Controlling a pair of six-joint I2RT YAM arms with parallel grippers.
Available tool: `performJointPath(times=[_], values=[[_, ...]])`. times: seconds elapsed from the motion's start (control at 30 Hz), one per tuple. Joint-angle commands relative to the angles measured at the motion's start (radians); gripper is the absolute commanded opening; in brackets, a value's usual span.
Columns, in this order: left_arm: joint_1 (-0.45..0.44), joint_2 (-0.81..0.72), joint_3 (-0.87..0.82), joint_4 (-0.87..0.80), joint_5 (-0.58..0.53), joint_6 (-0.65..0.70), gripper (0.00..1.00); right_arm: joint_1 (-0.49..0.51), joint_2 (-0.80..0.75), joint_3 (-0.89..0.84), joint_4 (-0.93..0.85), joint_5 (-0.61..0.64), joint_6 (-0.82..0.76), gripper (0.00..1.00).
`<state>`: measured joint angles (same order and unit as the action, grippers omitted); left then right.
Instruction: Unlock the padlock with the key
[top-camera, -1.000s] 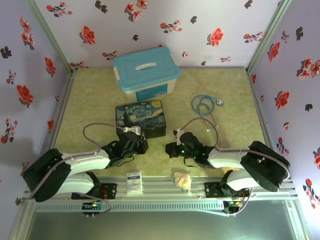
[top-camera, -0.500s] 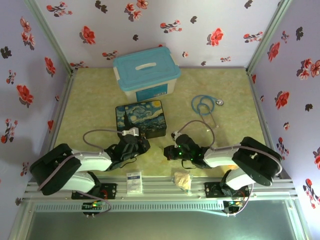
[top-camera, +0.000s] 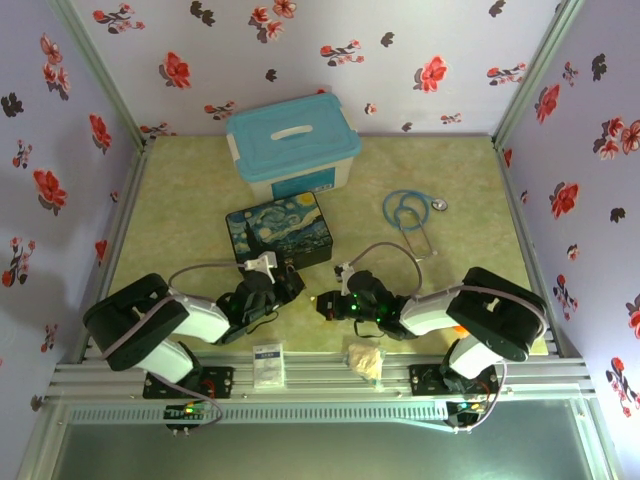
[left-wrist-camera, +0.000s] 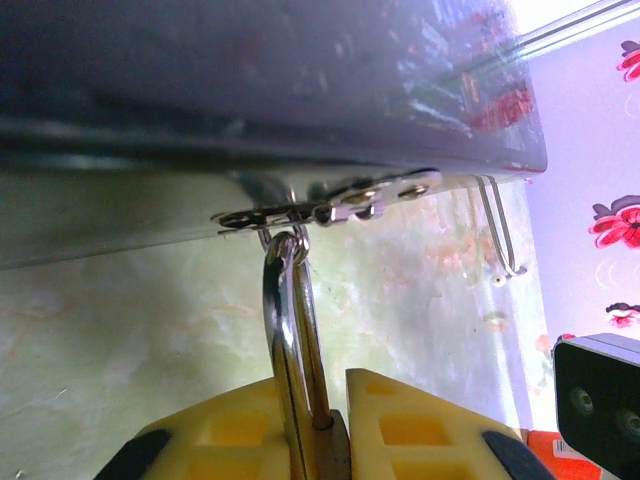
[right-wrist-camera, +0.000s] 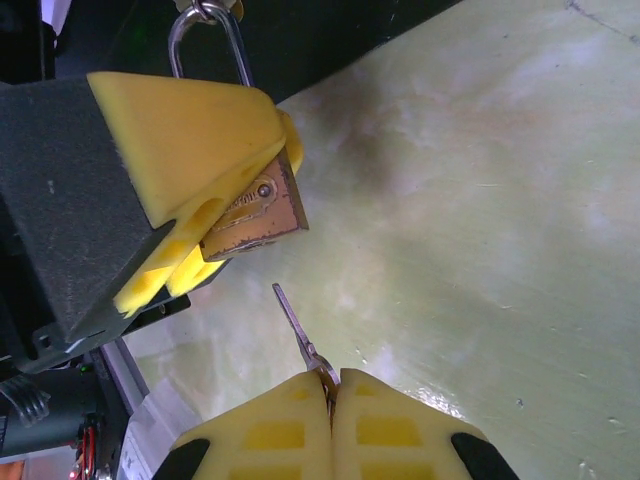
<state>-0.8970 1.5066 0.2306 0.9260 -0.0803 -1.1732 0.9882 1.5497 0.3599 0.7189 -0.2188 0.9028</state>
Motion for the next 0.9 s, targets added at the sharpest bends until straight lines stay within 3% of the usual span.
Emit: performJointPath(times=[0.0, 0.13, 0.33, 0.87], values=[[-0.007, 0.026, -0.023, 0.053, 0.055, -0.108, 0.08, 0.005, 0.029, 0.014, 0.043, -0.035, 0.023, 0.0], [-0.006, 0.022, -0.024, 0.059, 0.054, -0.108, 0.08, 0.002, 0.074, 0.023, 0.102, -0.072, 0.051, 0.0], [-0.006, 0.026, -0.024, 0.064, 0.06, -0.108, 0.08, -0.057, 0.164, -0.042, 0.407, -0.12, 0.16, 0.0], [-0.006, 0.037, -0.011, 0.048, 0.063, -0.097, 0.08, -0.066, 0.199, -0.058, 0.44, -0.105, 0.137, 0.0]])
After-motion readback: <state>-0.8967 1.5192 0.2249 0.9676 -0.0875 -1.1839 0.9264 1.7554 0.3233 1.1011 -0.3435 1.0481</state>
